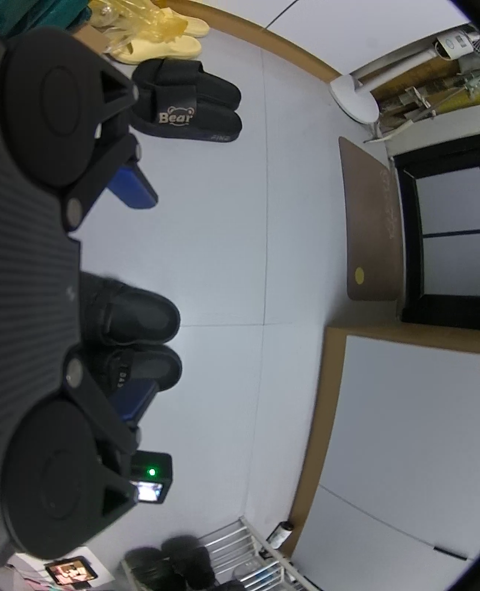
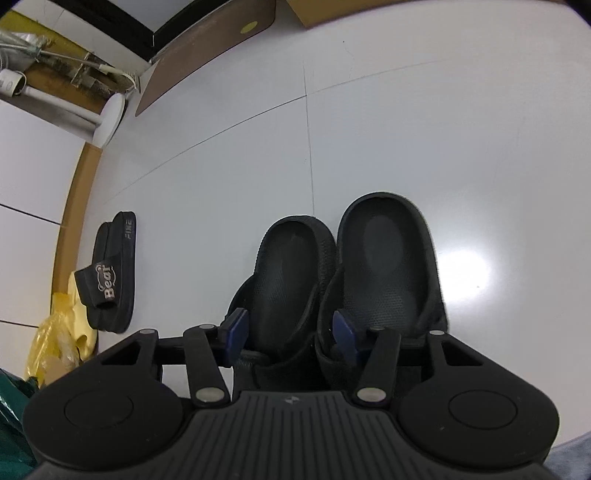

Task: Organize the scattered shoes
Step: 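Lower the right tool into the black clogs and close on them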

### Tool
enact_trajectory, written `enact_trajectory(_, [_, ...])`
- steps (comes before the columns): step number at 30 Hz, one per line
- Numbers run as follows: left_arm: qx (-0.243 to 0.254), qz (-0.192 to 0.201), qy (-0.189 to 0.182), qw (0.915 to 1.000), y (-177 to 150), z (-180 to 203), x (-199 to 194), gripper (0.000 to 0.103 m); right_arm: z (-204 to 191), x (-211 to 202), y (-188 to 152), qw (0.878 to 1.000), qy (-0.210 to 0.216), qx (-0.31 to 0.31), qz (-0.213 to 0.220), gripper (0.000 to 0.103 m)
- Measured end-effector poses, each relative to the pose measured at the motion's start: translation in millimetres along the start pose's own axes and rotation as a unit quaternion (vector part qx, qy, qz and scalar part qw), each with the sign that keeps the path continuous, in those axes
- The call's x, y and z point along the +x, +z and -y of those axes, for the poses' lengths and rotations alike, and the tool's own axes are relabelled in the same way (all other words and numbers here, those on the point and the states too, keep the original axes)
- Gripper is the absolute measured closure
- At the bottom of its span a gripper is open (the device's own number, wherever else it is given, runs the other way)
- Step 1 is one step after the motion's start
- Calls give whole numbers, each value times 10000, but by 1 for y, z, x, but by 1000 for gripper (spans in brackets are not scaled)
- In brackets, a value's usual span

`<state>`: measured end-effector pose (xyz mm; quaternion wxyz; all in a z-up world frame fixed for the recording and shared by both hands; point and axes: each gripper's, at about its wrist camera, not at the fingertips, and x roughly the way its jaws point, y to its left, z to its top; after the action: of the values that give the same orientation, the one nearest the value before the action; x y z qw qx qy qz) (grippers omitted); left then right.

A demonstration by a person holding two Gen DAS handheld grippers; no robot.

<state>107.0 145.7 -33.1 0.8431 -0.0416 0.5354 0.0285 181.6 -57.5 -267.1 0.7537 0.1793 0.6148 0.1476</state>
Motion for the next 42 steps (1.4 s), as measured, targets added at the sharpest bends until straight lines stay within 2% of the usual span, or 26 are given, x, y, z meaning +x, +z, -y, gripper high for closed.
enact_trajectory(6, [17,43,-117,9999,3,4,-1,3,-4,18,-6,9997,251,6,-45,47])
enact_trajectory(14, [-50,10,-154,9999,0,-2,3,3,-5,31,-12,9999,-83,-128,68,46])
enact_trajectory(20, [-103,-17,-260,9996,-1,-5,4,3,-14,34,-17,9987,-303,-403,-71,43])
enact_trajectory(24, [-141,-19,-328,9994,0,-6,4,3,-13,35,-22,9985,-341,-344,-242,43])
enact_trajectory(29, [-60,39,-418,9991,-3,-5,-1,3,-11,36,-24,9986,-372,-319,-193,42])
enact_trajectory(35, [-27,47,-424,9991,-3,-5,0,3,-15,49,-20,9968,-679,-316,-273,43])
enact_trajectory(38, [2,34,-420,9991,-2,-4,3,3,-16,63,-19,9947,-898,-269,-412,45])
enact_trajectory(42, [14,20,-401,9992,-1,-2,5,3,-19,79,-17,9912,-1147,-430,-509,62])
